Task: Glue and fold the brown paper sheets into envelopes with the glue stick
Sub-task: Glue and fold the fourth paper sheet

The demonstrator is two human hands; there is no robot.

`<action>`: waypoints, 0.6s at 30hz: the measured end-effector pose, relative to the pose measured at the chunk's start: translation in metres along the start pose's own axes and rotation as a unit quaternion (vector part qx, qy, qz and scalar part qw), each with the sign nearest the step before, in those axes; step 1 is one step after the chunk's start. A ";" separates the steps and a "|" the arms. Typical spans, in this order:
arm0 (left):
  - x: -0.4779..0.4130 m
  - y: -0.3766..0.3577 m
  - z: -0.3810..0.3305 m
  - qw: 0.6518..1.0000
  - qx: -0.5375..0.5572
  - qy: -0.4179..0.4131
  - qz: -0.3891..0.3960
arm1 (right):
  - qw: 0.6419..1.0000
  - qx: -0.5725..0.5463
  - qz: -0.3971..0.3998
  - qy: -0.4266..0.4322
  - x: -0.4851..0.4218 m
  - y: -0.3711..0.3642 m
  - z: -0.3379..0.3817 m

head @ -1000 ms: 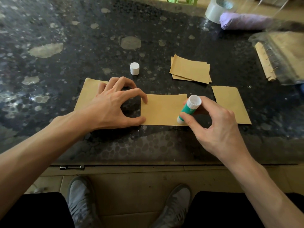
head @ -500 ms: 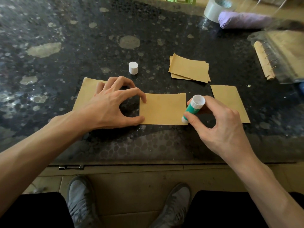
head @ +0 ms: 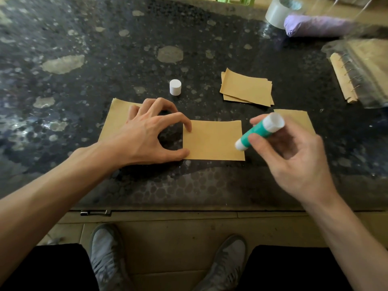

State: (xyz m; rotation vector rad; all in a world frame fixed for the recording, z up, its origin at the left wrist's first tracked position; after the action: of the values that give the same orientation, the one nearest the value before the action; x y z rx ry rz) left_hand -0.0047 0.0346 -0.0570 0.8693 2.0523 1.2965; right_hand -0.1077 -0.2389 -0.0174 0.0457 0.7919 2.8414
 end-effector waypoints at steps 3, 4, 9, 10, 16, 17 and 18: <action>0.000 0.000 0.000 1.000 0.001 0.001 0.002 | 0.999 0.015 0.047 -0.004 -0.004 -0.019 -0.002; 0.000 0.000 0.000 1.000 0.001 0.000 0.002 | 0.998 0.022 0.053 -0.003 -0.006 -0.024 -0.002; 0.000 -0.001 0.002 1.000 -0.005 -0.002 -0.003 | 0.997 0.051 0.060 0.001 -0.009 -0.042 0.003; 0.000 -0.001 0.001 1.000 -0.004 -0.002 -0.002 | 0.997 0.056 0.057 0.003 -0.008 -0.043 0.003; 0.000 -0.001 0.000 1.000 -0.009 -0.002 -0.007 | 0.996 0.077 0.034 -0.014 -0.008 -0.045 0.000; 0.000 -0.001 0.001 1.000 -0.009 -0.002 -0.010 | 0.996 0.074 0.043 -0.018 -0.009 -0.044 0.000; 0.000 -0.001 0.000 1.000 -0.008 -0.003 -0.010 | 0.996 0.071 0.055 -0.018 -0.010 -0.044 -0.001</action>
State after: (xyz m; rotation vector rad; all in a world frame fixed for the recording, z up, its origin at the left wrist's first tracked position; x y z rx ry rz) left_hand -0.0049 0.0348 -0.0583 0.8414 2.0384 1.2959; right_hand -0.0908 -0.2045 -0.0404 0.1657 1.0135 2.8710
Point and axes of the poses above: each hand's wrist, its own x-axis away from the middle knuckle, its own y-axis out of the back of the hand, z = x × y, the point moved 2 cm from there along -x, towards the middle knuckle, and after that the axes turned 15 degrees about -y, right-handed, at the moved point
